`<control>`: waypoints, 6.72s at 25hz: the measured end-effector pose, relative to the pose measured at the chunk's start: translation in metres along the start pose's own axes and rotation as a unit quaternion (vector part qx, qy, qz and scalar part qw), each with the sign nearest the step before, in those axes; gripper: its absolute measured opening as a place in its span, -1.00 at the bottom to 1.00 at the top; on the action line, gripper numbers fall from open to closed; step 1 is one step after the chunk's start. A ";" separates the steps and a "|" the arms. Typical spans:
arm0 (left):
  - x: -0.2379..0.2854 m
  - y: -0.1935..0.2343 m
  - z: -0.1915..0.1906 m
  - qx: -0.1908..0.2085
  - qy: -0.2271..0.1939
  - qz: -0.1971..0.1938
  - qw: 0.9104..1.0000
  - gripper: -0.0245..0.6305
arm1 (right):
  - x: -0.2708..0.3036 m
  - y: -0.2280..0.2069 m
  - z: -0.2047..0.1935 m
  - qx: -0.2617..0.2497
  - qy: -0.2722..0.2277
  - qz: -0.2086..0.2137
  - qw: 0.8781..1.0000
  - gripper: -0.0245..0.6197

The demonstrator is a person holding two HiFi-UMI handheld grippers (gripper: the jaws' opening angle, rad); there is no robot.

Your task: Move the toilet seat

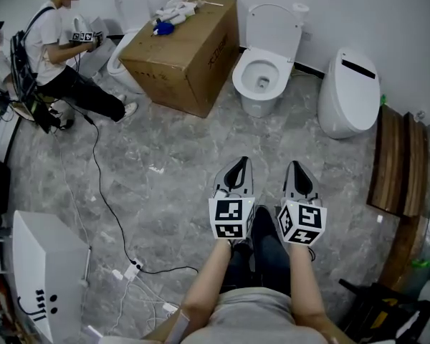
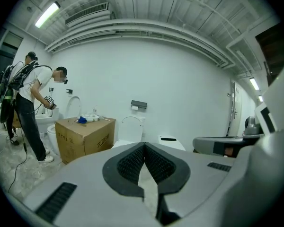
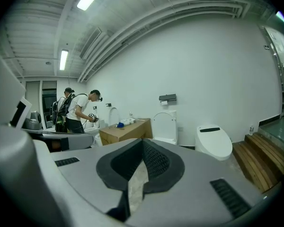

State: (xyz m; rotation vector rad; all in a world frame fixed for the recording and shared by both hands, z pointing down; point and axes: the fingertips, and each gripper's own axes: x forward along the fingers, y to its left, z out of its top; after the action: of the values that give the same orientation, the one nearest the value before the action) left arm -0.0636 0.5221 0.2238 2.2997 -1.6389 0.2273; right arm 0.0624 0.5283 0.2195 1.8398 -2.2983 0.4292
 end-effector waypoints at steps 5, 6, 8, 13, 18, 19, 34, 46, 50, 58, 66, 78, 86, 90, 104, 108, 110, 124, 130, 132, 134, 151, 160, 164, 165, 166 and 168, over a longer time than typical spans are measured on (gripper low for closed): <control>0.044 -0.001 0.008 -0.004 0.007 0.011 1.000 -0.88 | 0.039 -0.026 0.011 -0.001 0.007 0.008 1.000 -0.88; 0.052 -0.002 0.009 -0.004 0.008 0.013 1.000 -0.88 | 0.047 -0.032 0.012 0.000 0.009 0.009 1.000 -0.88; 0.068 -0.003 0.013 -0.003 0.009 0.017 1.000 -0.88 | 0.061 -0.042 0.017 0.000 0.009 0.012 1.000 -0.88; 0.105 -0.003 0.020 -0.002 0.014 0.030 0.999 -0.88 | 0.095 -0.063 0.029 0.004 0.010 0.022 1.000 -0.88; 0.127 -0.001 0.021 -0.009 0.023 0.043 0.999 -0.88 | 0.119 -0.074 0.034 0.006 0.015 0.034 0.999 -0.88; 0.131 -0.001 0.022 -0.008 0.023 0.044 0.999 -0.88 | 0.123 -0.075 0.034 0.007 0.016 0.037 0.999 -0.88; 0.180 0.031 0.027 -0.016 0.035 0.055 0.998 -0.88 | 0.182 -0.076 0.031 0.009 0.038 0.043 0.998 -0.88; 0.255 0.077 0.054 -0.016 0.039 0.030 0.999 -0.88 | 0.269 -0.077 0.054 0.010 0.039 0.016 0.999 -0.88; 0.281 0.100 0.064 -0.016 0.041 0.027 0.999 -0.88 | 0.301 -0.071 0.060 0.012 0.044 0.013 0.999 -0.88; 0.324 0.135 0.071 -0.019 0.055 0.015 0.998 -0.88 | 0.354 -0.063 0.065 0.019 0.054 -0.001 0.998 -0.88; 0.359 0.154 0.072 -0.025 0.067 -0.001 0.997 -0.88 | 0.389 -0.060 0.069 0.032 0.062 -0.012 0.998 -0.88; 0.391 0.169 0.066 -0.038 0.082 0.008 0.996 -0.88 | 0.418 -0.076 0.065 0.033 0.076 -0.019 0.996 -0.88; 0.425 0.171 0.071 -0.041 0.086 0.021 0.995 -0.88 | 0.453 -0.089 0.070 0.032 0.084 -0.001 0.996 -0.88; 0.445 0.168 0.075 -0.041 0.089 0.025 0.995 -0.88 | 0.469 -0.105 0.072 0.033 0.089 -0.002 0.995 -0.88; 0.529 0.165 0.084 -0.039 0.107 0.032 0.993 -0.88 | 0.543 -0.167 0.082 0.038 0.106 -0.010 0.994 -0.88; 0.555 0.165 0.081 -0.041 0.120 0.031 0.991 -0.88 | 0.568 -0.186 0.083 0.044 0.113 -0.013 0.993 -0.88; 0.567 0.167 0.079 -0.042 0.126 0.034 0.991 -0.88 | 0.579 -0.195 0.084 0.050 0.114 -0.014 0.992 -0.88; 0.614 0.171 0.058 -0.046 0.172 0.048 0.983 -0.88 | 0.628 -0.222 0.060 0.081 0.151 0.003 0.985 -0.88; 0.618 0.167 0.049 -0.056 0.180 0.041 0.981 -0.88 | 0.636 -0.223 0.048 0.086 0.163 0.006 0.983 -0.88; 0.620 0.169 0.046 -0.064 0.182 0.040 0.980 -0.88 | 0.637 -0.220 0.044 0.091 0.167 0.008 0.982 -0.88; 0.623 0.173 0.043 -0.067 0.183 0.040 0.980 -0.88 | 0.639 -0.217 0.039 0.093 0.169 0.009 0.981 -0.88; 0.667 0.244 -0.004 -0.098 0.218 0.044 0.970 -0.88 | 0.681 -0.208 -0.037 0.110 0.220 -0.021 0.969 -0.88; 0.685 0.288 -0.041 -0.112 0.237 0.059 0.963 -0.87 | 0.699 -0.215 -0.081 0.121 0.247 -0.047 0.960 -0.87; 0.689 0.299 -0.058 -0.119 0.244 0.058 0.961 -0.87 | 0.705 -0.219 -0.102 0.120 0.258 -0.062 0.957 -0.87; 0.690 0.300 -0.064 -0.122 0.248 0.057 0.959 -0.87 | 0.706 -0.221 -0.106 0.121 0.257 -0.066 0.956 -0.88; 0.691 0.302 -0.070 -0.126 0.252 0.055 0.958 -0.87 | 0.708 -0.223 -0.110 0.123 0.256 -0.070 0.956 -0.87; 0.693 0.305 -0.084 -0.139 0.262 0.054 0.954 -0.87 | 0.711 -0.228 -0.118 0.129 0.255 -0.078 0.955 -0.87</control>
State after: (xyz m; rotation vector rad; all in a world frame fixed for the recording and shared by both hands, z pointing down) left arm -0.1152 -0.1595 0.5600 1.7476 -1.4126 0.5423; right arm 0.1169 -0.1360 0.5751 1.7328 -1.8031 1.0794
